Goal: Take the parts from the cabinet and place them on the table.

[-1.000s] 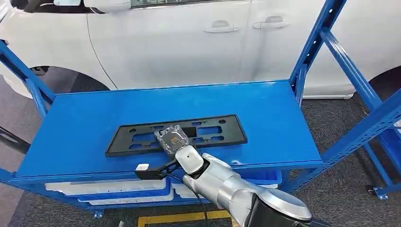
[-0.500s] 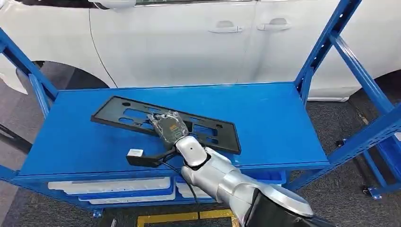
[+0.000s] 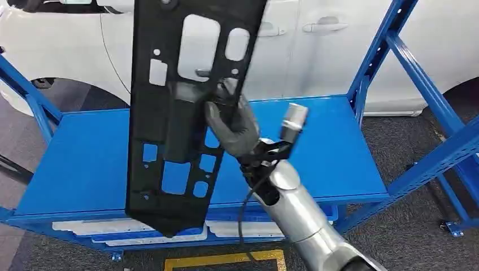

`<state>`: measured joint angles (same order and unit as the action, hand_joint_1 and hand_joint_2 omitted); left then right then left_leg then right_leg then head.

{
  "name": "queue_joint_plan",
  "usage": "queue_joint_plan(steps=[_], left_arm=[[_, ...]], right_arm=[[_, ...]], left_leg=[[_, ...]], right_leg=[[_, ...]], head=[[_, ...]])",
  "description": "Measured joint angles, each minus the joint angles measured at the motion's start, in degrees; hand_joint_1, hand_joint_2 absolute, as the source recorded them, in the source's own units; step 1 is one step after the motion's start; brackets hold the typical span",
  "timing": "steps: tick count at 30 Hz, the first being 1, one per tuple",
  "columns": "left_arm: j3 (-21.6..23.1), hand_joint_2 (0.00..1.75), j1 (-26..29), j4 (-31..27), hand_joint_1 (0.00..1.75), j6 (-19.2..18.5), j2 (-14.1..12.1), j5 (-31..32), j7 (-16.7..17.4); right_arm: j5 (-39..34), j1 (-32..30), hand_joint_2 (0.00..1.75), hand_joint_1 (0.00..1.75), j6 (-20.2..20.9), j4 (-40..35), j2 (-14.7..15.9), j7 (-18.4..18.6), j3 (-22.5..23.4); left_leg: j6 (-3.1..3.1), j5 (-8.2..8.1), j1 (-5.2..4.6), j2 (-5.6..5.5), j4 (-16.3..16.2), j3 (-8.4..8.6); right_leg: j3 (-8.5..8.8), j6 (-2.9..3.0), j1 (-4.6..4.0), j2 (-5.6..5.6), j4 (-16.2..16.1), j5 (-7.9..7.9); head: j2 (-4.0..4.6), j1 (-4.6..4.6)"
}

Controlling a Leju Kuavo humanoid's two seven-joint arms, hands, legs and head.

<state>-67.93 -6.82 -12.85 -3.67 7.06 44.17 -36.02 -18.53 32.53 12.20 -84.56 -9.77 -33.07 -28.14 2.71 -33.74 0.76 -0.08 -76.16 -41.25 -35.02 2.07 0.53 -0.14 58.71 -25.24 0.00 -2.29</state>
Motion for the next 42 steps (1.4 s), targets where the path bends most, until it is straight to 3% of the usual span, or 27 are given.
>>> queue_joint_plan(steps=[1,3,4,8,10,11,13,14,15,16,18,19,20,24,25,26,28,29,30,31,32,34,35,39,40,41,42], left_arm=[[-0.17,1.75,0.26,0.0,0.0,0.0,-0.07,-0.11,-0.22],[-0.57,1.75,0.49,0.0,0.0,0.19,-0.32,-0.44,-0.53],[-0.7,1.75,0.61,0.0,0.0,0.5,-0.59,-0.44,-0.51],[-0.98,1.75,1.24,0.0,0.0,1.53,-0.94,-0.44,0.33],[-1.07,1.75,1.52,0.0,0.0,2.54,-0.96,-0.39,0.74],[-1.14,1.75,1.49,0.0,0.0,2.82,-1.01,-0.37,0.94],[-1.27,1.75,1.46,0.0,0.0,3.65,-1.05,-0.13,1.44],[-1.31,1.75,1.48,0.0,0.0,3.76,-1.09,0.17,1.59],[-1.31,1.75,1.47,0.0,0.0,3.83,-1.09,0.26,1.77],[-1.31,1.75,1.45,0.0,0.0,4.04,-1.09,0.35,1.94],[-1.31,1.75,1.46,0.0,0.0,4.28,-1.07,0.44,2.12],[-1.31,1.75,1.43,0.0,0.0,4.35,-1.09,0.44,2.16],[-1.31,1.75,1.33,0.0,0.0,4.41,-1.18,0.42,2.21],[-1.35,1.75,1.44,0.0,0.0,4.61,-1.27,0.35,2.25],[-1.38,1.75,1.45,0.0,0.0,4.72,-1.33,0.35,2.27],[-1.38,1.75,1.44,0.0,0.0,4.81,-1.31,0.33,2.27],[-1.4,1.75,1.42,0.0,0.0,4.94,-1.29,0.24,2.45],[-1.44,1.75,1.44,0.0,0.0,5.14,-1.29,0.22,2.45],[-1.53,1.75,1.46,0.0,0.0,5.4,-1.31,0.2,2.49],[-1.59,1.75,1.46,0.0,0.0,5.53,-1.31,0.22,2.56],[-1.64,1.75,1.45,0.0,0.0,5.66,-1.31,0.22,2.6],[-1.68,1.75,1.35,0.0,0.0,5.81,-1.31,0.22,2.62],[-1.7,1.75,1.11,-0.02,0.0,5.88,-1.55,0.22,2.73],[-1.73,1.75,1.24,0.02,0.0,6.23,-1.4,0.72,4.19],[-1.73,1.75,1.31,0.02,0.0,6.58,-1.38,0.85,4.8],[-1.7,1.75,1.26,0.02,0.0,6.89,-1.38,1.03,5.4],[-1.71,1.75,1.23,0.02,0.0,7.28,-1.38,1.18,5.9]], right_arm=[[-0.69,-1.09,1.75,1.75,2.32,-3.32,0.6,-0.2,1.1],[-0.82,-3.13,1.75,1.75,5.76,-9.93,1.64,-1.14,3.15],[-0.47,-3.89,1.75,1.75,6.74,-12.1,2.1,-1.49,3.52],[2.59,-7.85,1.75,1.75,9.22,-19.64,3.87,-4.24,4.31],[3.29,-8.54,1.75,1.75,9.64,-22.13,4.53,-4.39,4.31],[3.75,-8.57,1.75,1.75,9.61,-23.14,4.86,-4.31,4.31],[3.95,-8.91,1.75,1.75,9.33,-24.18,5.43,-3.52,4.25],[4.17,-9.13,1.75,1.75,9.05,-24.48,5.73,-3.17,4.2],[4.36,-9.24,1.75,1.75,8.72,-24.75,6.06,-2.84,4.14],[4.67,-9.25,1.75,1.75,8.37,-24.96,6.34,-2.6,3.99],[4.82,-9.24,1.75,1.75,8.22,-25.36,6.67,-2.64,3.61],[4.84,-9.19,1.75,1.75,8.22,-25.44,6.82,-2.8,3.35],[4.84,-9.24,1.75,1.75,8.13,-25.49,7.04,-2.93,3.03],[4.76,-9.22,1.75,1.75,7.84,-25.55,7.55,-3.1,2.15],[4.78,-9.21,1.75,1.75,7.82,-25.55,7.57,-3.1,1.91],[4.76,-9.18,1.75,1.75,7.8,-25.55,7.61,-3.15,1.6],[4.71,-9.16,1.75,1.75,7.87,-25.55,7.63,-3.28,1.27],[4.69,-9.16,1.75,1.75,7.93,-25.51,7.7,-3.3,1.1],[4.69,-9.16,1.75,1.75,8.06,-25.47,7.74,-3.37,0.88],[4.67,-9.16,1.75,1.75,8.26,-25.44,7.79,-3.41,0.71],[4.65,-9.12,1.75,1.75,8.44,-25.42,7.83,-3.47,0.57],[4.62,-8.78,1.75,1.75,8.5,-25.4,7.87,-3.5,0.38],[4.63,-8.6,1.75,1.75,8.52,-25.42,7.87,-3.54,0.36],[4.78,-7.76,1.75,1.75,8.07,-25.38,7.98,-3.56,0.29],[4.78,-7.58,1.75,1.75,7.93,-25.38,8.13,-3.56,0.31],[4.78,-7.41,1.75,1.75,7.72,-25.38,8.29,-3.54,0.34],[4.76,-7.12,1.75,1.75,7.47,-25.33,8.59,-3.47,0.36]], left_leg=[[-0.17,2.19,-0.01,0.0,2.82,1.3],[-0.92,7.8,-0.11,-0.01,13.86,6.49],[-1.4,8.25,-0.25,-0.05,17.63,8.16],[-2.18,7.8,-0.73,-0.24,18.71,8.74],[-2.87,8.62,-0.06,-0.01,20.17,9.53],[-3.27,8.67,-0.06,0.07,20.2,9.49],[-3.36,8.86,-0.12,0.15,20.01,9.38],[-3.36,8.86,-0.12,0.16,19.85,9.24],[-3.34,8.85,-0.11,0.15,19.58,9.0],[-3.28,8.81,-0.05,0.11,19.25,8.77],[-2.86,8.53,0.07,-0.05,18.38,8.29],[-2.47,8.28,0.08,-0.11,17.66,7.9],[-1.95,8.1,-0.32,-0.21,17.08,7.41],[-0.69,8.79,-0.02,-0.33,17.28,7.1],[-0.49,7.8,0.04,-0.27,16.66,6.87],[-0.28,5.19,0.05,-0.13,14.32,5.96],[0.09,-0.47,0.1,-0.13,5.61,2.91],[0.11,-2.34,0.09,-0.13,1.82,1.77],[-0.04,-3.08,0.08,-0.14,-0.06,1.68],[-0.3,-2.4,0.04,-0.14,1.28,3.15],[-0.68,-0.92,-0.08,-0.14,4.99,5.82],[-1.94,2.45,-0.55,-0.13,16.21,13.49],[-2.27,1.4,-0.84,0.02,18.61,14.4],[-3.66,4.09,-1.73,0.04,19.29,13.48],[-3.61,5.8,-0.85,0.13,20.41,13.36],[-3.81,6.69,-0.98,0.4,20.82,12.81],[-4.07,7.53,-0.96,0.5,20.81,11.83]], right_leg=[[0.18,-0.09,-0.01,0.18,0.0,-0.08],[0.7,-0.32,-0.04,0.36,-0.02,-0.33],[0.82,-0.43,-0.05,0.37,-0.12,-0.4],[0.85,-1.68,-0.18,0.45,-0.53,-0.18],[0.59,-2.36,-0.24,0.39,0.58,-1.21],[-0.87,-2.58,-0.14,0.4,3.74,-3.32],[-5.16,-2.98,0.06,0.4,12.88,-7.67],[-6.95,-3.17,0.22,0.4,16.64,-8.93],[-7.41,-3.33,0.38,0.37,17.49,-8.59],[-6.3,-3.48,0.62,0.32,15.37,-6.93],[-1.2,-3.72,1.09,0.21,5.66,-2.27],[0.82,-3.71,1.3,0.2,1.36,-1.73],[0.54,-3.08,0.72,0.53,1.63,-1.59],[-0.2,-1.14,0.76,0.57,1.5,-0.74],[-0.36,-0.7,0.86,0.31,1.38,-0.39],[-0.73,-0.39,0.86,0.27,1.25,0.01],[-1.75,-0.11,0.6,0.15,1.27,0.73],[-2.32,-0.05,0.4,0.09,1.28,1.15],[-2.96,0.0,0.2,0.06,1.3,1.62],[-3.51,0.0,0.05,0.07,1.31,2.1],[-3.93,-0.01,-0.09,0.07,1.31,2.53],[-4.56,-0.09,-0.34,0.11,1.26,3.46],[-4.5,-0.32,-0.17,0.0,1.14,3.96],[-4.25,-1.98,0.27,-0.13,-0.38,6.11],[-4.51,-2.14,0.14,-0.09,-0.26,6.03],[-5.1,-2.41,0.22,0.04,0.83,3.21],[-6.14,-2.61,0.27,0.07,4.35,-1.13]], head=[[0.0,-0.02],[0.0,0.0],[0.0,0.02],[0.0,0.04],[0.0,0.09],[-0.02,0.17],[0.0,0.15],[0.0,0.15],[0.0,0.13],[0.0,0.15],[0.0,0.15],[0.0,0.15],[0.0,0.15],[0.0,0.09],[0.0,0.07],[0.0,-0.02],[0.0,0.0],[0.0,0.0],[0.0,0.0],[0.0,0.0],[0.0,0.0],[0.0,0.0],[-0.02,0.1],[-0.02,-0.52],[0.0,-0.31],[-0.02,-0.31],[0.0,-0.04]])
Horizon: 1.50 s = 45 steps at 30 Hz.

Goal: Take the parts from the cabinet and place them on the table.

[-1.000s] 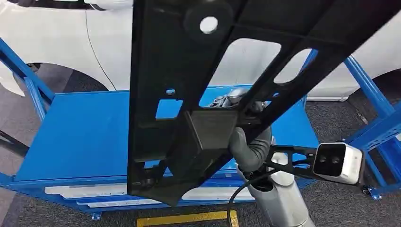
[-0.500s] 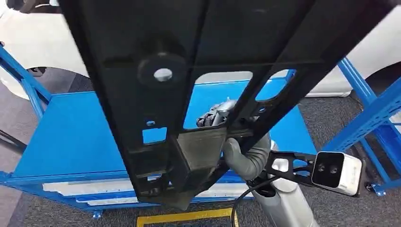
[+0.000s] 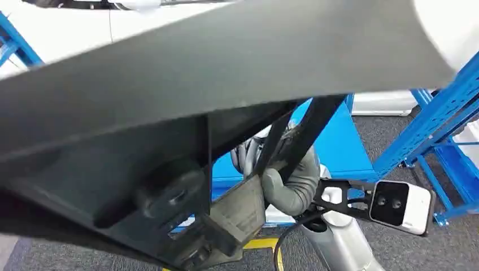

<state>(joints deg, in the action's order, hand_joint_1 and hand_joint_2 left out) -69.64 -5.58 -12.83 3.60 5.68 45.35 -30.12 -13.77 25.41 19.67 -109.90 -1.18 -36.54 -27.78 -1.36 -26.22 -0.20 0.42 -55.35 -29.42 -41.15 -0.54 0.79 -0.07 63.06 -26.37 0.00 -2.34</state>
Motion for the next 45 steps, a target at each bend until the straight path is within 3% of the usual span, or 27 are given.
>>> queue_joint_plan(steps=[2,4,5,7,8,9,13,15,17,18,21,23,24,25,28,29,30,32,33,34,37,38,39,40,43,44,45], left_arm=[[-0.02,1.75,0.13,0.0,0.0,0.75,0.0,0.15,0.81],[-0.02,1.75,0.26,0.0,0.0,1.2,0.0,0.26,1.2],[-0.02,1.75,0.29,0.0,0.0,1.27,0.0,0.28,1.38],[0.0,1.75,0.28,0.0,0.0,1.18,0.0,0.46,1.45],[0.0,1.75,0.28,0.0,0.0,1.12,-0.11,0.48,1.42],[0.0,1.75,0.26,0.0,0.0,1.07,-0.17,0.5,1.31],[0.0,1.75,0.41,0.0,0.0,0.13,-0.33,0.88,0.26],[0.02,1.75,0.43,0.0,0.0,-0.32,-0.37,0.98,-0.13],[0.13,1.75,0.31,0.0,0.0,-0.63,-0.37,1.05,-0.46],[0.13,1.75,0.27,0.0,0.0,-0.65,-0.37,1.05,-0.52],[0.13,1.75,0.3,0.0,0.0,-0.65,-0.44,1.01,-0.52],[0.15,1.75,0.11,0.0,0.0,-0.59,-0.57,1.01,-0.5],[0.18,1.75,-0.11,-0.02,0.0,-0.54,-0.76,1.03,-0.46],[0.18,1.75,-0.26,-0.02,0.0,-0.48,-0.81,1.03,-0.4],[0.18,1.75,-0.03,-0.02,0.0,-0.46,-0.94,1.01,-0.37],[0.15,1.75,0.0,-0.02,0.0,-0.46,-0.92,0.98,-0.3],[0.15,1.75,-0.01,-0.02,0.0,-0.46,-0.94,0.98,-0.26],[0.13,1.75,0.0,-0.02,0.0,-0.41,-0.94,0.94,-0.22],[0.13,1.75,0.06,-0.02,0.0,-0.41,-0.94,0.9,-0.22],[0.13,1.75,0.09,-0.02,0.0,-0.41,-0.94,0.85,-0.22],[0.13,1.75,0.1,-0.02,0.0,-0.46,-0.94,0.79,-0.22],[0.13,1.75,0.09,-0.02,0.0,-0.46,-0.94,0.74,-0.22],[0.11,1.75,0.12,-0.04,0.0,-0.43,-1.07,0.57,-0.24],[0.11,1.75,0.15,-0.04,0.0,-0.37,-1.05,0.5,-0.26],[0.0,1.75,0.39,-0.04,0.0,-0.24,-1.07,0.09,-0.04],[-0.11,1.75,0.46,-0.04,0.0,-0.15,-1.11,0.05,-0.02],[-0.13,1.75,0.5,-0.02,0.0,-0.13,-1.01,0.02,0.02]], right_arm=[[-0.13,0.07,1.75,1.75,-0.28,0.11,0.61,-0.11,0.07],[-0.22,0.09,1.75,1.75,-0.59,0.28,1.31,-0.13,0.09],[-0.28,0.12,1.75,1.75,-0.87,0.28,1.53,-0.13,0.11],[-0.31,0.56,1.75,1.75,-1.42,0.28,1.9,-0.04,0.17],[-0.31,0.92,1.75,1.75,-1.62,0.26,1.99,0.04,0.22],[-0.31,1.13,1.75,1.75,-1.84,0.24,2.06,0.2,0.24],[-0.63,1.51,1.75,1.75,-2.6,0.24,2.56,0.61,0.28],[-0.98,1.93,1.75,1.75,-3.08,0.24,2.71,0.68,0.22],[-1.2,2.52,1.75,1.75,-3.5,0.26,2.84,0.96,0.09],[-1.27,2.66,1.75,1.75,-3.67,0.31,2.93,1.05,-0.02],[-1.53,2.81,1.75,1.75,-4.3,0.66,3.19,1.05,-0.22],[-1.81,3.91,1.75,1.75,-4.79,0.96,3.39,1.03,-0.57],[-1.9,4.33,1.75,1.75,-5.25,0.96,3.43,1.01,-0.72],[-2.03,4.66,1.75,1.75,-5.68,1.01,3.5,1.01,-1.0],[-2.1,4.9,1.75,1.75,-6.32,1.14,3.63,0.96,-1.62],[-2.1,4.91,1.75,1.75,-6.38,1.2,3.89,0.85,-1.7],[-2.14,5.07,1.75,1.75,-6.42,1.2,4.02,0.85,-1.77],[-2.14,5.01,1.75,1.75,-6.45,1.2,4.37,0.79,-1.88],[-2.14,4.92,1.75,1.75,-6.45,1.22,4.55,0.79,-1.97],[-2.14,4.89,1.75,1.75,-6.45,1.22,4.7,0.76,-1.99],[-2.19,4.93,1.75,1.75,-6.42,1.2,4.96,0.76,-2.01],[-2.23,4.97,1.75,1.75,-6.42,1.2,4.98,0.76,-2.01],[-2.3,5.05,1.75,1.75,-6.42,1.2,5.01,0.79,-2.01],[-2.49,4.94,1.75,1.75,-6.42,1.14,5.05,0.63,-2.01],[-3.06,4.88,1.75,1.75,-6.32,1.09,5.2,0.61,-1.95],[-3.08,4.9,1.75,1.75,-6.32,1.09,5.2,0.61,-1.95],[-3.15,4.87,1.75,1.75,-6.29,1.07,5.2,0.59,-1.95]], left_leg=[[0.03,1.36,-0.01,0.07,-0.09,-1.77],[0.22,2.67,0.07,0.18,-0.46,-3.89],[0.42,3.2,0.17,0.2,-0.79,-4.89],[0.95,3.95,0.45,0.19,-2.02,-6.97],[1.25,4.12,0.36,0.14,-2.78,-7.76],[1.52,4.29,0.28,0.02,-3.46,-8.34],[3.0,5.8,0.68,-0.09,-3.32,-8.81],[3.54,0.08,0.88,-0.13,-7.06,-10.22],[3.98,-6.37,1.0,-0.1,-15.86,-12.36],[4.05,-7.78,0.98,-0.11,-19.52,-12.84],[3.54,-4.08,0.9,-0.12,-18.18,-8.62],[2.19,-2.43,0.36,-0.21,-7.34,-0.06],[1.54,-4.62,0.12,-0.12,-2.5,2.63],[1.96,-4.65,0.08,-0.13,-1.74,3.07],[0.87,-2.76,-0.45,-0.13,-0.59,2.04],[0.91,-1.35,0.12,0.34,0.22,1.89],[0.25,-0.38,0.17,0.29,0.61,1.05],[0.24,1.12,0.15,0.31,0.44,-0.83],[0.31,1.79,0.15,0.35,0.27,-1.87],[0.4,2.49,0.18,0.4,0.0,-3.02],[0.99,4.0,0.51,0.45,-1.46,-6.45],[1.34,4.29,0.59,0.41,-2.37,-7.41],[1.66,4.23,0.33,0.23,-3.11,-8.38],[2.01,4.38,0.33,0.2,-3.68,-8.66],[3.24,5.67,0.63,0.22,-3.27,-8.77],[3.49,5.27,0.81,0.16,-3.59,-9.06],[3.78,2.53,0.86,0.14,-5.56,-9.91]], right_leg=[[-2.02,-0.56,0.11,-0.01,8.9,-5.96],[-1.67,-0.96,0.2,-0.03,13.4,-5.46],[0.15,-1.08,0.3,-0.03,12.19,-3.58],[7.43,-1.33,0.67,-0.06,3.29,-1.09],[10.8,-1.36,0.84,0.0,-1.61,-3.28],[11.91,-0.47,0.18,0.36,-3.85,-4.3],[10.39,1.85,0.27,0.05,-3.72,-2.53],[8.98,2.39,0.24,-0.04,-3.72,-1.22],[7.12,2.6,0.03,-0.05,-3.69,0.22],[6.13,2.58,-0.07,-0.05,-3.63,0.92],[3.72,2.48,-0.32,-0.06,-3.56,2.78],[2.6,2.31,-0.45,-0.03,-3.57,4.17],[2.35,1.94,-0.68,-0.01,-3.57,4.62],[2.45,1.56,-0.38,-0.23,-3.88,5.22],[2.58,0.41,-0.14,-0.33,-5.04,7.14],[1.94,0.27,-0.1,-0.2,-4.39,5.83],[1.25,0.02,-0.11,-0.05,-2.34,2.1],[-0.61,-0.37,0.01,-0.05,5.64,-5.05],[-1.27,-0.6,0.04,-0.05,9.57,-6.58],[-1.35,-0.81,0.13,-0.06,12.38,-5.99],[4.9,-1.35,0.66,-0.1,7.01,-0.61],[8.83,-1.5,0.91,-0.13,1.97,-1.03],[11.66,-1.55,0.64,-0.11,-2.4,-3.9],[11.55,-0.15,0.33,0.21,-2.97,-4.54],[10.88,1.56,0.15,0.08,-3.3,-3.64],[10.55,2.05,0.35,-0.15,-3.42,-3.03],[10.03,2.33,0.38,-0.08,-3.43,-2.5]], head=[[0.0,0.02],[0.0,0.06],[0.0,0.06],[0.0,0.09],[0.0,0.09],[-0.02,0.04],[0.0,0.41],[0.0,0.2],[0.0,0.2],[0.0,0.17],[0.0,0.17],[0.0,0.17],[0.0,0.24],[-0.02,0.31],[0.0,-0.2],[0.0,-0.2],[0.0,0.0],[0.0,0.09],[0.0,0.04],[0.0,0.06],[0.0,0.06],[-0.02,0.06],[-0.02,0.15],[-0.02,-0.05],[0.0,0.2],[0.0,0.15],[0.0,0.02]])
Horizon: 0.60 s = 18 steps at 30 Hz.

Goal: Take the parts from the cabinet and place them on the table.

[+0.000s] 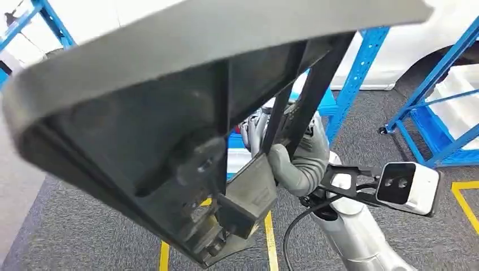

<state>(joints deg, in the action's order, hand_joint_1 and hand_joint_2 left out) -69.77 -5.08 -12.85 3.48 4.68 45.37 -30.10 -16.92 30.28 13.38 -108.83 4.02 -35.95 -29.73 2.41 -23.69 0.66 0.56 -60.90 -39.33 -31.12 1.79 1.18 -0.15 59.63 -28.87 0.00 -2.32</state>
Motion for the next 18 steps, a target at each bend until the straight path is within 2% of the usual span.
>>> queue_joint_plan(steps=[2,3,4,5,6,7,8,9,10,13,14,15,16,18], left_arm=[[-0.02,1.75,0.01,0.0,0.0,0.0,0.07,-0.02,0.09],[-0.04,1.75,0.02,0.0,0.0,0.02,0.07,-0.06,0.11],[-0.07,1.75,0.04,0.0,0.0,0.02,0.07,-0.2,0.2],[-0.11,1.75,0.11,0.0,0.0,0.04,0.07,-0.26,0.26],[-0.13,1.75,0.16,0.0,0.0,0.04,0.07,-0.31,0.28],[-0.15,1.75,0.15,0.0,0.0,0.04,0.07,-0.44,0.28],[-0.15,1.75,0.11,0.0,0.0,0.04,0.07,-0.46,0.28],[-0.2,1.75,-0.01,-0.02,0.0,0.04,-0.04,-0.59,0.3],[-0.22,1.75,0.07,0.0,0.0,0.02,0.02,-0.63,0.33],[-0.42,1.75,0.18,-0.02,0.0,0.04,0.0,-0.96,0.46],[-0.42,1.75,0.13,-0.02,0.0,0.04,0.02,-0.98,0.48],[-0.46,1.75,0.06,-0.02,0.0,0.04,0.11,-1.03,0.59],[-0.5,1.75,0.06,-0.02,0.0,0.11,0.13,-1.09,0.79],[-0.68,1.75,0.15,0.0,0.0,0.28,0.15,-1.55,1.16]], right_arm=[[0.0,-0.26,1.75,1.75,0.13,-0.04,0.0,-0.07,0.0],[0.02,-0.59,1.75,1.75,0.24,-0.04,0.0,-0.09,0.0],[0.09,-0.96,1.75,1.75,0.33,-0.04,0.0,-0.09,0.0],[0.15,-1.23,1.75,1.75,0.53,-0.04,0.02,-0.09,0.0],[0.31,-1.32,1.75,1.75,0.77,-0.11,0.0,-0.09,0.0],[0.46,-1.32,1.75,1.75,1.07,-0.26,0.0,-0.09,0.0],[0.59,-1.31,1.75,1.75,1.2,-0.59,0.0,-0.09,0.0],[0.72,-1.29,1.75,1.75,1.22,-0.88,0.0,-0.09,0.0],[0.83,-1.29,1.75,1.75,1.25,-1.01,0.0,-0.09,0.0],[0.9,-1.43,1.75,1.75,1.81,-1.22,0.0,-0.13,0.11],[0.83,-1.47,1.75,1.75,2.25,-1.51,0.02,-0.13,0.24],[0.68,-1.47,1.75,1.75,2.6,-1.68,0.02,-0.17,0.35],[0.57,-1.42,1.75,1.75,2.82,-1.79,0.02,-0.17,0.53],[0.55,-1.87,1.75,1.75,3.56,-1.79,0.04,-0.13,0.68]], left_leg=[[0.57,-6.07,0.14,0.0,-8.46,-2.87],[0.72,-7.88,0.13,0.0,-12.63,-4.1],[0.74,-8.43,0.13,0.0,-15.33,-4.57],[0.63,-7.84,0.13,-0.01,-15.08,-3.71],[0.34,-6.36,0.09,-0.03,-12.19,-1.36],[-0.09,-4.57,-0.01,-0.05,-7.46,1.85],[-0.82,-2.89,-0.22,-0.12,-1.39,5.9],[-1.57,-4.05,-0.5,-0.21,2.64,8.08],[-1.43,-3.17,-0.7,-0.03,2.39,8.17],[-2.45,-2.84,-1.2,-0.03,3.35,8.0],[-2.7,-1.86,-0.48,0.17,4.86,8.45],[-2.97,-1.38,-0.53,0.58,5.5,8.6],[-3.32,-1.11,-0.52,0.74,5.58,8.4],[-3.31,-1.07,-0.63,1.22,5.41,7.95]], right_leg=[[-1.12,0.26,-0.12,0.0,0.02,0.88],[-1.6,0.26,-0.24,0.0,0.06,1.22],[-2.07,0.23,-0.34,0.0,0.1,1.55],[-2.43,0.22,-0.42,0.0,0.12,1.84],[-2.7,0.18,-0.5,0.02,0.16,2.07],[-2.84,0.08,-0.6,0.08,0.15,2.25],[-2.85,0.02,-0.71,0.1,0.12,2.43],[-2.88,-0.16,-0.64,0.0,0.07,2.6],[-2.85,-0.59,-0.61,0.02,-0.18,2.89],[-2.91,-1.6,-0.37,0.07,-0.66,3.52],[-2.91,-1.9,-0.68,0.09,-0.61,3.46],[-3.59,-2.04,-0.54,0.13,0.65,2.38],[-5.23,-2.15,-0.49,0.19,3.95,0.03],[-9.23,-2.51,-0.37,0.17,12.71,-4.04]], head=[[0.0,0.02],[0.0,0.04],[0.0,0.04],[0.0,0.04],[0.0,0.04],[0.0,0.02],[0.0,0.04],[0.0,0.07],[0.0,0.2],[0.0,0.0],[0.0,0.04],[0.0,0.09],[0.0,0.15],[0.0,0.13]])
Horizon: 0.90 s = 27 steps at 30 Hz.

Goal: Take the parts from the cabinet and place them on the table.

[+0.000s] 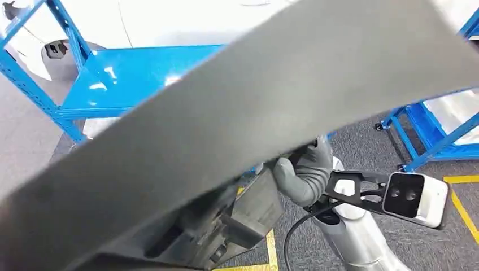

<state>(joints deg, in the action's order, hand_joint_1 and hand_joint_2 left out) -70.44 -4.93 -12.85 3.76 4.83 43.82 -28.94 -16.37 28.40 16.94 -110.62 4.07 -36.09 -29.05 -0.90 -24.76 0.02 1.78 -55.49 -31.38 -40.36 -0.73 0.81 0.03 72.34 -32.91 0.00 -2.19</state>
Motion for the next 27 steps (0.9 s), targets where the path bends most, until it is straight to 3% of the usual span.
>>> queue_joint_plan(steps=[1,2,4,5,6,7,8,10,11,12,13,15,16,17,18,19,20,21,22,24,26,27], left_arm=[[-0.11,1.75,0.03,-0.02,0.0,0.15,0.0,-0.09,0.24],[-0.35,1.75,0.03,0.0,0.0,0.33,0.0,-0.29,0.5],[-0.79,1.75,0.01,0.0,0.0,0.64,0.04,-0.63,0.9],[-0.9,1.75,-0.01,0.0,0.0,0.72,0.04,-0.7,1.03],[-0.96,1.75,-0.01,-0.02,0.0,0.79,0.02,-0.77,1.23],[-1.14,1.75,-0.05,-0.02,0.0,0.96,-0.22,-0.96,1.38],[-1.29,1.75,0.0,-0.02,0.0,1.09,-0.24,-1.14,1.44],[-1.51,1.75,-0.02,-0.02,0.0,1.27,-0.39,-1.36,1.55],[-1.68,1.75,-0.1,-0.02,0.0,1.27,-0.48,-1.49,1.55],[-1.82,1.75,-0.14,-0.02,0.0,1.22,-0.5,-1.51,1.57],[-1.9,1.75,-0.08,-0.02,0.0,1.16,-0.52,-1.49,1.66],[-2.21,1.75,0.11,-0.02,0.0,1.14,-0.85,-1.47,1.75],[-2.25,1.75,0.12,-0.02,0.0,1.16,-0.94,-1.46,1.77],[-2.29,1.75,0.12,-0.02,0.0,1.14,-1.03,-1.49,1.77],[-2.32,1.75,0.11,-0.02,0.0,1.12,-1.03,-1.57,1.79],[-2.34,1.75,0.1,-0.02,0.0,1.09,-1.05,-1.64,1.77],[-2.36,1.75,0.08,-0.02,0.0,1.09,-1.11,-1.66,1.75],[-2.43,1.75,0.11,-0.02,0.0,1.2,-1.29,-1.75,1.66],[-2.56,1.75,0.12,-0.02,0.0,1.57,-1.36,-1.9,1.62],[-2.82,1.75,0.24,-0.02,0.0,3.17,-1.36,-2.38,1.53],[-3.08,1.75,0.14,-0.02,0.0,4.31,-1.36,-2.56,1.62],[-3.21,1.75,0.04,-0.02,0.0,4.83,-1.27,-2.56,1.9]], right_arm=[[0.09,-0.25,1.75,1.75,0.24,-0.02,0.0,0.02,0.0],[0.26,-0.38,1.75,1.75,0.59,-0.09,0.0,0.11,0.0],[0.83,-0.39,1.75,1.75,0.77,-0.53,0.0,0.5,0.04],[1.07,-0.35,1.75,1.75,0.77,-0.83,0.0,0.63,0.09],[1.27,-0.31,1.75,1.75,0.77,-1.12,0.0,0.77,0.18],[1.47,-0.29,1.75,1.75,0.77,-1.29,-0.02,0.87,0.26],[1.7,-0.32,1.75,1.75,0.7,-1.44,0.0,1.16,0.41],[2.21,-0.31,1.75,1.75,0.57,-1.77,0.02,1.36,0.81],[2.34,-0.32,1.75,1.75,0.53,-1.92,0.07,1.33,1.07],[2.43,-0.34,1.75,1.75,0.42,-2.1,0.18,1.22,1.36],[2.51,-0.35,1.75,1.75,0.4,-2.16,0.28,1.05,1.62],[2.51,-0.63,1.75,1.75,0.37,-2.21,0.63,0.63,2.06],[2.51,-1.03,1.75,1.75,0.37,-2.21,1.02,0.33,2.44],[2.52,-1.4,1.75,1.75,0.37,-2.19,1.42,0.02,2.73],[2.49,-1.68,1.75,1.75,0.44,-2.21,1.82,-0.13,2.97],[2.43,-1.82,1.75,1.75,0.51,-2.21,2.19,-0.39,3.15],[2.3,-1.94,1.75,1.75,0.55,-2.32,2.52,-0.72,3.34],[2.14,-2.14,1.75,1.75,0.53,-2.65,2.89,-1.09,3.54],[2.1,-2.48,1.75,1.75,0.53,-2.99,3.28,-1.44,3.78],[2.03,-3.75,1.75,1.75,0.22,-3.72,4.09,-1.92,3.91],[2.17,-5.16,1.75,1.75,-0.24,-4.81,4.83,-2.1,4.02],[2.45,-5.8,1.75,1.75,-0.54,-5.26,5.2,-2.18,4.04]], left_leg=[[0.0,0.0,-0.01,0.33,-0.21,-0.24],[0.02,-0.02,0.0,0.7,-0.49,-0.44],[0.32,-0.32,0.13,1.42,-1.3,-0.81],[0.57,-0.64,0.2,1.81,-1.91,-0.98],[0.99,-1.02,0.08,2.13,-2.69,-1.25],[1.4,-1.44,-0.42,2.26,-3.47,-1.6],[1.64,-1.4,-0.4,2.48,-3.41,-1.66],[2.12,-1.27,-0.28,3.44,-3.25,-1.54],[2.42,-1.51,-0.23,3.55,-3.45,-1.62],[2.96,-2.71,0.08,1.23,-4.39,-1.99],[3.19,-4.88,0.2,-0.32,-7.1,-2.93],[3.53,-9.5,0.29,-1.15,-16.09,-6.62],[3.54,-10.83,0.29,-1.19,-20.04,-8.3],[3.46,-10.7,0.29,-1.21,-21.41,-8.89],[3.21,-9.05,0.28,-1.26,-19.65,-7.99],[2.81,-6.53,0.28,-1.56,-15.44,-5.8],[2.25,-3.74,0.23,-2.55,-9.75,-3.04],[1.52,-1.85,0.15,-5.11,-4.84,-0.82],[0.96,-2.86,0.47,-7.48,-3.69,-0.17],[0.66,-2.72,-0.01,-6.35,-2.94,0.01],[0.42,-1.99,-0.01,-5.02,-1.56,0.64],[0.71,-1.16,0.6,-3.91,-0.17,1.22]], right_leg=[[-1.51,-0.16,0.01,-0.01,3.22,-0.84],[-1.69,-0.3,0.06,-0.05,3.58,-0.22],[1.89,-0.54,0.29,-0.51,-3.24,4.03],[4.77,-0.59,0.43,-1.33,-8.65,6.36],[6.26,-0.37,0.28,-3.6,-11.94,5.97],[5.96,0.47,0.13,-3.65,-12.01,6.22],[5.75,0.95,0.01,-2.64,-11.62,6.2],[5.41,1.51,-0.18,-1.72,-11.67,6.45],[5.37,2.03,0.2,-1.24,-12.02,6.8],[5.3,2.3,0.33,-0.82,-12.12,6.99],[5.24,2.55,0.4,-0.45,-12.18,7.16],[4.93,2.81,0.31,0.72,-12.17,7.36],[4.8,2.78,0.25,1.33,-12.14,7.48],[4.73,2.73,0.2,1.97,-12.13,7.57],[4.73,2.65,0.17,2.72,-12.13,7.65],[4.79,2.55,0.11,3.54,-12.14,7.73],[4.88,2.46,0.04,4.28,-12.16,7.8],[4.89,2.34,0.08,4.78,-12.2,7.89],[4.74,1.94,0.09,5.24,-12.3,8.12],[4.3,1.12,0.72,6.65,-12.57,8.58],[4.41,0.08,0.5,7.91,-13.62,9.28],[4.26,0.32,0.47,5.37,-12.82,8.85]], head=[[0.0,0.0],[0.0,0.0],[0.0,-0.02],[0.0,0.04],[0.0,0.0],[0.0,0.0],[0.0,-0.22],[-0.02,-0.11],[0.0,-0.07],[0.0,-0.18],[0.0,-0.17],[0.0,-0.17],[0.0,-0.15],[0.0,-0.15],[0.0,-0.17],[0.0,-0.15],[0.0,-0.15],[0.0,-0.15],[0.0,0.02],[0.0,-0.26],[0.0,-0.28],[0.0,-0.2]])
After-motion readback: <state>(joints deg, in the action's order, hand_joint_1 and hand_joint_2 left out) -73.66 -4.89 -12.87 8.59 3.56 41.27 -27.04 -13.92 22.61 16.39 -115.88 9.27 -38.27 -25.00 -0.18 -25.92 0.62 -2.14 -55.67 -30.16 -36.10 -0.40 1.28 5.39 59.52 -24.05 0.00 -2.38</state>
